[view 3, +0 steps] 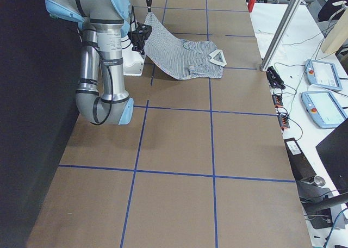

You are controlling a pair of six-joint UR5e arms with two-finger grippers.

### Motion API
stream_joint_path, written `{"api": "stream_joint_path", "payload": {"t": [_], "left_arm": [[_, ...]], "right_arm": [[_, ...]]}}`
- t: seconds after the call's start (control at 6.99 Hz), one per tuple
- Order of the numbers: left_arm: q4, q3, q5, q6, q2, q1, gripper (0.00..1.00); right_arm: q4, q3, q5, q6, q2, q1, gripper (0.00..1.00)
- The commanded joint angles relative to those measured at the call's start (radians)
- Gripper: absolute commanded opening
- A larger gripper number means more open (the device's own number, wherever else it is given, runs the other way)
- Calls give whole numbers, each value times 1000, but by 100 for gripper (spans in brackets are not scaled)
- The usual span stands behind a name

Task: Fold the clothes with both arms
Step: 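Lift the hem with both grippers and fold it toward the collar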

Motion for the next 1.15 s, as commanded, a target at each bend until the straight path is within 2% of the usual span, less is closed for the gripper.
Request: {"api": "stream_joint_path", "payload": {"t": [0.0, 0.14, 0.29, 0.57, 0.86, 1.0], "left_arm": [[15, 106, -5, 195, -122, -170, 0], [59, 181, -57, 281, -212, -284, 0], [73, 273, -68, 325, -300, -352, 0], [72, 353, -74, 385, -348, -435, 0], [64, 465, -73, 446, -403, -510, 0], [20, 560, -71, 466, -429, -533, 0]], "right_arm": [[0, -147, 84, -137, 133, 192, 0], [4, -208, 175, -182, 171, 314, 0], [4, -238, 224, -252, 200, 398, 0], [30, -362, 252, -289, 284, 508, 0], [310, -593, 251, -293, 289, 555, 0], [399, -681, 251, -305, 294, 584, 0]]}}
